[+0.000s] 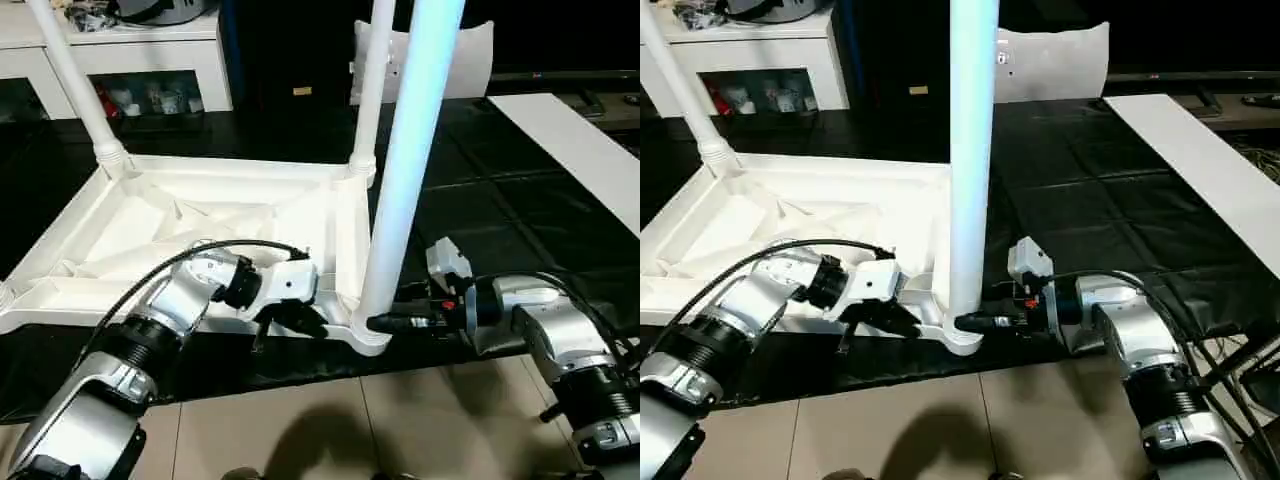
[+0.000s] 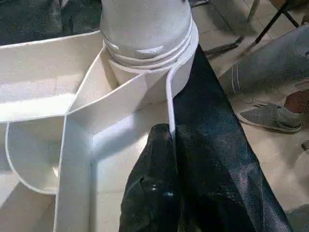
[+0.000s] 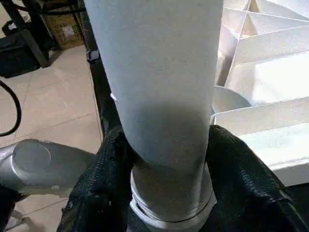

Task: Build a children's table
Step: Rotate leg to tighten

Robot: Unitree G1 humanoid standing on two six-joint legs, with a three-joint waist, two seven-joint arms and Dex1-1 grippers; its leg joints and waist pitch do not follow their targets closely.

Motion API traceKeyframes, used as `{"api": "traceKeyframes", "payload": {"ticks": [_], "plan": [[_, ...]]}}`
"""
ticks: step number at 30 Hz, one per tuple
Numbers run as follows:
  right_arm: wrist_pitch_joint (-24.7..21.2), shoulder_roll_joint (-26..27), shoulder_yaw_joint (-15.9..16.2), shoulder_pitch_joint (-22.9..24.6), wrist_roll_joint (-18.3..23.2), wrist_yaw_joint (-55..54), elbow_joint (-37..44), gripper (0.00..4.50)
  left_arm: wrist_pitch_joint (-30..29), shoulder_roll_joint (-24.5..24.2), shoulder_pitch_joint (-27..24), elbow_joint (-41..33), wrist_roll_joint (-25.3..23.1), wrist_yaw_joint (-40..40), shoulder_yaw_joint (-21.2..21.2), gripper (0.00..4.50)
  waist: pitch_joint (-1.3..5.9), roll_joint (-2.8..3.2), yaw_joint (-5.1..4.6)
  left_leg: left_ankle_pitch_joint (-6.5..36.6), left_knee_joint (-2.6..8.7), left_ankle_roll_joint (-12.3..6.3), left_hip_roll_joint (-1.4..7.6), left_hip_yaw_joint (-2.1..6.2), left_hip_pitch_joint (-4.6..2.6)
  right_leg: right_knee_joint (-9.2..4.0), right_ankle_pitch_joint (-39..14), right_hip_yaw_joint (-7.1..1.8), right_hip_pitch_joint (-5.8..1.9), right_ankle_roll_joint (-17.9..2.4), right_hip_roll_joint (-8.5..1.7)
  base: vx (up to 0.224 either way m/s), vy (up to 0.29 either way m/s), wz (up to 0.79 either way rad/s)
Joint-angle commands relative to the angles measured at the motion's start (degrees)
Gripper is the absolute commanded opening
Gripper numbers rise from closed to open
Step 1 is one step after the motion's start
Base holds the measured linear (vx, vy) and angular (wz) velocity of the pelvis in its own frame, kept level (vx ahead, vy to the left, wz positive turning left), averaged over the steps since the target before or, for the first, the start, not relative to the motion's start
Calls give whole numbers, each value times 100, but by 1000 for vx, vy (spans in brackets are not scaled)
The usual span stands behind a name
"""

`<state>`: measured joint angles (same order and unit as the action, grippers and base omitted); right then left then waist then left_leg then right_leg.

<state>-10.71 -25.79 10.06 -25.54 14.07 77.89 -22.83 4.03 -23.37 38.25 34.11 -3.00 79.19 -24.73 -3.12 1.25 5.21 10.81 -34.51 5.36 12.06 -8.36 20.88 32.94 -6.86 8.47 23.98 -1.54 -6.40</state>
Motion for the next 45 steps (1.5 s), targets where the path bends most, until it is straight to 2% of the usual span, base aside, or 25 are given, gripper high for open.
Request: {"api": "traceKeyframes", "payload": {"ticks": [1, 4, 8, 9, 10, 12, 14, 15, 16, 17, 19, 21, 22, 23, 24, 26, 28, 31, 34, 36, 37, 38, 40, 41, 45], "plan": [[-108, 42, 29, 15, 161, 16, 160, 193, -73, 19, 23, -80, -8, 139, -45, 0, 425, -74, -2, 1359, 405, -342, 61, -84, 5, -482, -2935, -241, -379, -487, -222, 0, 0, 0], [-278, 228, -123, 61, 202, -420, 235, 193, -490, 149, -22, -243, 156, -110, 141, 0, 411, -81, -21, 1377, 404, -315, 47, -92, 6, -503, -3016, -232, -375, -453, -210, 0, 0, 0], [-566, 788, -355, -21, 2, -1771, 218, 193, -1271, 518, -49, -469, 215, -1028, 452, 0, 383, -61, -84, 1545, 393, -164, 13, -75, -15, -562, -3408, -168, -345, -287, -202, 0, 0, 0], [-684, 1059, -448, -98, -76, -2331, 152, 193, -1624, 719, -76, -586, 250, -1432, 575, 0, 384, -60, -151, 1658, 373, -103, -18, -65, -19, -622, -3655, -105, -348, -110, -199, 0, 0, 0], [-719, 1202, -503, -149, -120, -2621, 97, 193, -1803, 814, -92, -662, 252, -1626, 616, 0, 376, -51, -181, 1701, 373, -90, -16, -56, -19, -639, -3687, -86, -343, -88, -200, 0, 0, 0], [-747, 1439, -594, -240, -158, -3054, -1, 193, -2023, 970, -103, -743, 208, -1969, 676, 0, 411, -39, -341, 1749, 392, -106, 1, -9, 42, -642, -3500, -42, -416, -43, -203, 0, 0, 0], [-767, 1678, -615, -309, -318, -3568, -70, 193, -2297, 1172, -122, -839, 135, -2342, 755, 0, 424, -22, -401, 1716, 419, -146, 24, 10, 66, -622, -3228, -59, -438, -125, -205, 0, 0, 0], [-767, 1678, -615, -309, -318, -3568, -70, 193, -2297, 1172, -122, -839, 135, -2342, 755, 0, 434, -40, -454, 1654, 417, -191, 22, -3, 53, -606, -2995, -90, -418, -265, -209, 0, 0, 0], [-805, 1912, -614, -361, -491, -4095, -133, 193, -2520, 1405, -104, -855, 77, -2811, 872, 0, 438, -45, -471, 1619, 411, -228, 13, -7, 60, -594, -2922, -104, -420, -319, -210, 0, 0, 0], [-820, 2034, -648, -401, -551, -4390, -195, 193, -2604, 1519, -85, -843, 56, -3051, 935, 0, 435, -51, -519, 1489, 397, -276, 2, -39, 53, -569, -2789, -138, -392, -472, -205, 0, 0, 0], [-843, 2270, -747, -503, -640, -4974, -378, 193, -2721, 1802, -46, -828, 53, -3597, 1103, 0, 437, -45, -528, 1354, 388, -332, -4, -55, 57, -553, -2732, -152, -388, -545, -205, 0, 0, 0], [-632, 2437, -752, -598, -782, -5368, -592, 193, -2828, 2113, -29, -891, 79, -4095, 1255, 0, 442, -58, -503, 1277, 371, -374, -25, -72, 41, -570, -2734, -145, -387, -547, -198, 0, 0, 0], [-571, 2481, -784, -608, -772, -5401, -625, 193, -2866, 2166, -41, -945, 72, -4157, 1259, 0, 451, -51, -498, 1206, 376, -400, -11, -68, 59, -543, -2637, -157, -400, -558, -200, 0, 0, 0], [-525, 2517, -821, -617, -757, -5431, -643, 227, -2904, 2200, -53, -986, 59, -4202, 1258, 0, 464, -58, -492, 1113, 379, -448, -2, -70, 74, -520, -2453, -174, -412, -592, -199, 0, 0, 0], [-487, 2561, -870, -630, -747, -5490, -654, 227, -2946, 2216, -68, -1046, 15, -4253, 1242, 0, 468, -55, -483, 1052, 382, -472, 4, -65, 77, -500, -2345, -180, -416, -622, -197, 0, 0, 0], [-454, 2579, -920, -642, -744, -5523, -638, 248, -2945, 2169, -86, -1091, -90, -4273, 1175, 0, 489, -74, -476, 862, 372, -544, 19, -62, 99, -438, -1979, -206, -437, -744, -198, 0, 0, 0], [-415, 2508, -899, -597, -787, -5431, -563, 274, -2886, 2053, -112, -1105, -146, -4203, 1123, 0, 519, -53, -449, 492, 352, -676, 33, -57, 110, -332, -1331, -237, -453, -984, -196, 0, 0, 0], [-295, 2350, -876, -491, -831, -5318, -486, 298, -2818, 1886, -167, -1125, -186, -4098, 1071, 0, 524, -49, -409, 345, 332, -813, 27, -75, 106, -297, -1070, -249, -449, -1134, -195, 0, 0, 0], [-186, 2102, -877, -328, -749, -5000, -362, 327, -2713, 1684, -202, -1096, -184, -3865, 1009, 0, 500, -43, -365, 452, 333, -835, 38, -92, 91, -322, -1219, -256, -423, -1115, -189, 0, 0, 0], [-145, 1945, -862, -223, -687, -4705, -263, 334, -2655, 1555, -216, -1085, -165, -3686, 962, 0, 489, -36, -322, 661, 344, -758, 38, -92, 76, -355, -1504, -252, -424, -1021, -193, 0, 0, 0], [-124, 1780, -840, -124, -645, -4402, -159, 354, -2594, 1430, -218, -1059, -150, -3515, 919, 0, 474, -42, -297, 769, 348, -707, 42, -100, 71, -377, -1654, -260, -409, -965, -193, 0, 0, 0], [-124, 1770, -838, -119, -642, -4385, -153, 361, -2592, 1423, -218, -1057, -149, -3507, 917, 0, 470, -21, -275, 829, 356, -673, 47, -95, 61, -376, -1697, -260, -407, -941, -188, 0, 0, 0], [-124, 1531, -845, -5, -557, -3997, -24, 369, -2472, 1243, -211, -979, -151, -3258, 849, 0, 467, -35, -261, 957, 364, -602, 47, -95, 62, -386, -1799, -264, -408, -891, -187, 0, 0, 0], [-134, 1427, -851, 23, -519, -3839, 14, 381, -2421, 1171, -205, -948, -144, -3131, 821, 0, 455, -15, -246, 1097, 373, -541, 44, -93, 47, -412, -1979, -262, -396, -825, -189, 0, 0, 0], [-21, 879, -755, 119, -386, -2980, 125, 419, -2061, 844, -162, -787, -104, -2485, 651, 0, 450, -38, -196, 1222, 369, -512, 25, -99, 40, -436, -2157, -267, -398, -716, -181, 0, 0, 0]]}}
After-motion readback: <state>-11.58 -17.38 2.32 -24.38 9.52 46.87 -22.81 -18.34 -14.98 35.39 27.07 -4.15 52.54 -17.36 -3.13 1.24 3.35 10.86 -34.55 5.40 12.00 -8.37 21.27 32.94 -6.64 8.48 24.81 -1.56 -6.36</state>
